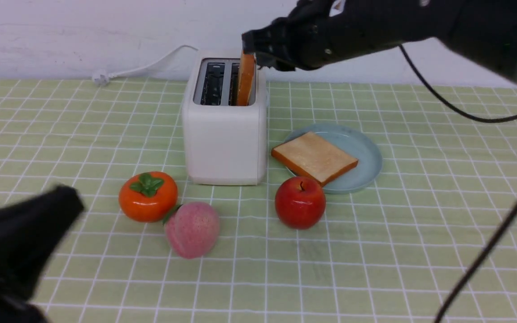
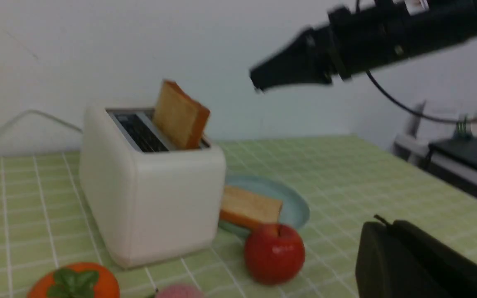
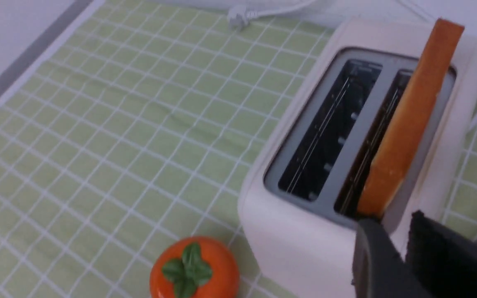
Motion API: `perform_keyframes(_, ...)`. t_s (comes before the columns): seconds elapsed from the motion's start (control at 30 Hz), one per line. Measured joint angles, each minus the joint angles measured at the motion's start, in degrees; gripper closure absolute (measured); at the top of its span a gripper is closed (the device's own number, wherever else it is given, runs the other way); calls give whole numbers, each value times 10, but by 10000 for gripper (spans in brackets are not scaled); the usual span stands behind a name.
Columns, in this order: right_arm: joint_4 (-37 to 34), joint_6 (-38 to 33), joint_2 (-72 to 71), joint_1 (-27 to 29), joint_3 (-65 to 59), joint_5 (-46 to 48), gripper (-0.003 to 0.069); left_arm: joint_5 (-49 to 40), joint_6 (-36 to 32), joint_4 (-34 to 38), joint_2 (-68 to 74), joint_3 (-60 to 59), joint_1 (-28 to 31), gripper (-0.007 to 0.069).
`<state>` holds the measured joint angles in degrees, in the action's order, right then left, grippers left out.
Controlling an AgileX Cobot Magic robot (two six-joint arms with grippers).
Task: Take toasted bread from bread machine on green coffee tablecloth place on plate.
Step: 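Grasp the toast slice in the toaster and pull it up out of the slot with the right gripper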
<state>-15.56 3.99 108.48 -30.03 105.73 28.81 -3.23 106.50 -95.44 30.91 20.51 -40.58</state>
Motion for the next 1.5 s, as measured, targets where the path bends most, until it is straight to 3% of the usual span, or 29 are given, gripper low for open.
perform_keyframes(0.07, -1, 3, 14, 1, 12, -9, 448, 6, 0, -5, 17, 0, 0, 638)
perform_keyframes(0.17, -1, 8, 63, 3, 50, -36, 305, 13, -1, -22, 56, 0, 0, 638)
perform_keyframes(0.27, 0, 9, 100, 3, 77, -54, 218, 14, -1, -26, 61, 0, 0, 638)
perform_keyframes(0.4, 18, 9, 139, 3, 90, -91, 183, 14, -1, -28, 58, 0, 0, 638)
perform_keyframes(0.7, 83, 9, 175, 3, 94, -142, 295, 16, -1, -28, 58, 0, 0, 638)
perform_keyframes(1.03, 85, 11, 191, 3, 97, -171, 519, 19, -1, -28, 58, 0, 0, 638)
perform_keyframes(1.5, 84, 11, 113, 1, 93, -172, 534, 19, -1, -30, 58, 0, 0, 638)
